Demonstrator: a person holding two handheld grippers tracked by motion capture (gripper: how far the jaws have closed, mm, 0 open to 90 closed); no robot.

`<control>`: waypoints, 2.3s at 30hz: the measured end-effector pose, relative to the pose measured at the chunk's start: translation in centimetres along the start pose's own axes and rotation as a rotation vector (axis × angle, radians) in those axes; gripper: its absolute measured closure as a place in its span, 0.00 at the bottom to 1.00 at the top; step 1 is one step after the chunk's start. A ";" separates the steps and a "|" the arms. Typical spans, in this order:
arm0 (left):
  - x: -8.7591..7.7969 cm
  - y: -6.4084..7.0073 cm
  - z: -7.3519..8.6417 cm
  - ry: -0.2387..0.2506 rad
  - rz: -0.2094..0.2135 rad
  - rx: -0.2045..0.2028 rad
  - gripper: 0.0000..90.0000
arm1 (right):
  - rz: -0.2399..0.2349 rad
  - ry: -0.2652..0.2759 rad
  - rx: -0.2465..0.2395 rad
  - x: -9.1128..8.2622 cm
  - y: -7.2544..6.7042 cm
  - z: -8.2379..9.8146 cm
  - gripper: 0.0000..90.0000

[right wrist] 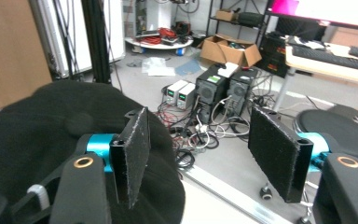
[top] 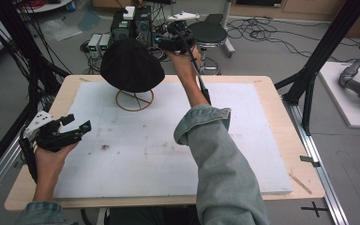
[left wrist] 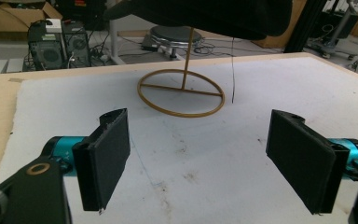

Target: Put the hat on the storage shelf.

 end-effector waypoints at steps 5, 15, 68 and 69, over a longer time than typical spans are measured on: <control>0.0 0.0 0.0 -0.001 -0.002 0.000 0.24 | 0.033 0.008 0.027 -1.3 2.8 0.5 0.39; 0.1 0.0 0.1 -0.004 -0.002 0.002 0.24 | 0.059 -0.018 0.060 -3.6 7.2 3.1 0.29; 1.0 0.4 0.6 -0.024 -0.003 0.004 0.24 | 0.129 0.029 0.155 -18.2 14.0 17.1 0.14; 1.0 0.4 0.6 -0.026 -0.002 0.005 0.24 | 0.131 0.042 0.150 -18.5 13.9 17.5 0.14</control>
Point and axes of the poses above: each handheld gripper's, and its own axes: x roughly forward along the jaws, z roughly out of its underside, y roughly to its right, the point moved 9 cm from there along x, roughly forward along the jaws, and after that the axes turned 13 degrees about z, right-handed, at the moved point
